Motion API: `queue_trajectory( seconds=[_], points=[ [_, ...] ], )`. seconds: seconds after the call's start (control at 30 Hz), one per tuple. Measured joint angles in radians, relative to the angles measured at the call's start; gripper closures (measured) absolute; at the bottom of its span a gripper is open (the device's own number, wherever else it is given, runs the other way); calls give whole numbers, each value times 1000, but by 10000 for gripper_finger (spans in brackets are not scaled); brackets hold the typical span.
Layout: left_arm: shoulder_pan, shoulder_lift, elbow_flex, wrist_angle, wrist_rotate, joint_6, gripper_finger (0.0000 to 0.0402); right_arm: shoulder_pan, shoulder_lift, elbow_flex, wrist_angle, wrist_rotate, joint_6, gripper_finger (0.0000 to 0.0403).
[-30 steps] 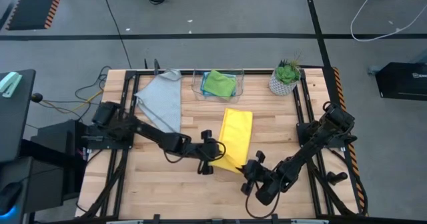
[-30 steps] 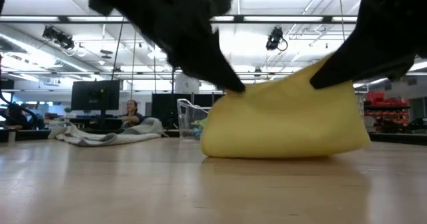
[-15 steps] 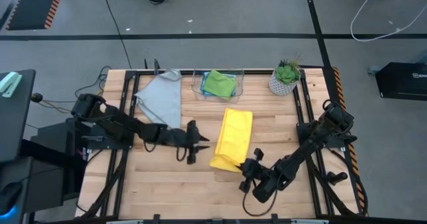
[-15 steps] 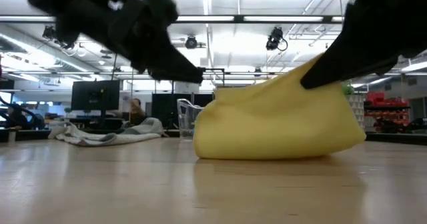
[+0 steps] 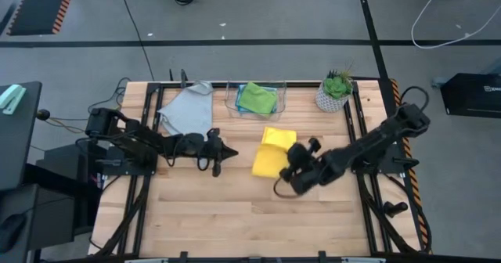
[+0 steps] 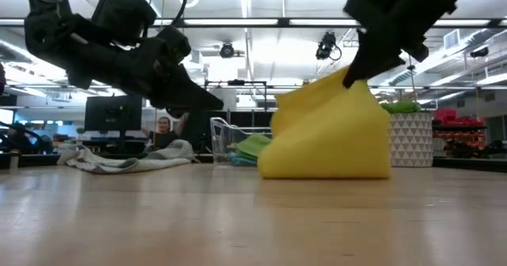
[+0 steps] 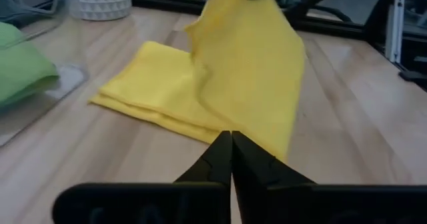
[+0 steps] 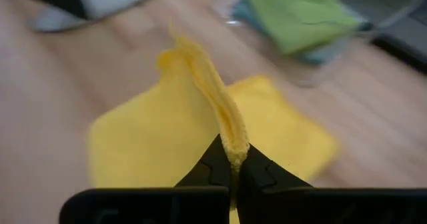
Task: Fold microfiber towels
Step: Fold the yellow microfiber towel
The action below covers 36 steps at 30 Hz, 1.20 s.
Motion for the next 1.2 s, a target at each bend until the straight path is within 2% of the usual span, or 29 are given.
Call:
queue_trajectory(
  seconds=[0.2,0.37,0.5,0.6,0.73,0.83,0.97,1.1,1.2],
  points=[
    [23,0,1,27,0,56,375,-139,-64,-93,4,-15,-67,398],
    [70,0,1,62,0,67,395,-252,-76,-204,157,-81,-185,398],
    [108,0,1,63,0,72,388,-331,-83,-277,308,-130,-288,398],
    [133,0,1,64,0,81,380,-382,-86,-307,371,-162,-341,398],
    [148,0,1,55,0,75,389,-431,-86,-316,379,-188,-352,385],
    [141,0,1,39,0,75,394,-453,-86,-304,376,-207,-370,352],
    [126,1,1,17,0,75,385,-461,-92,-262,363,-240,-408,284],
    [104,1,1,11,0,56,368,-447,-117,-179,241,-243,-406,211],
    [82,1,1,3,0,56,365,-410,-123,-126,197,-307,-404,180]
  ],
)
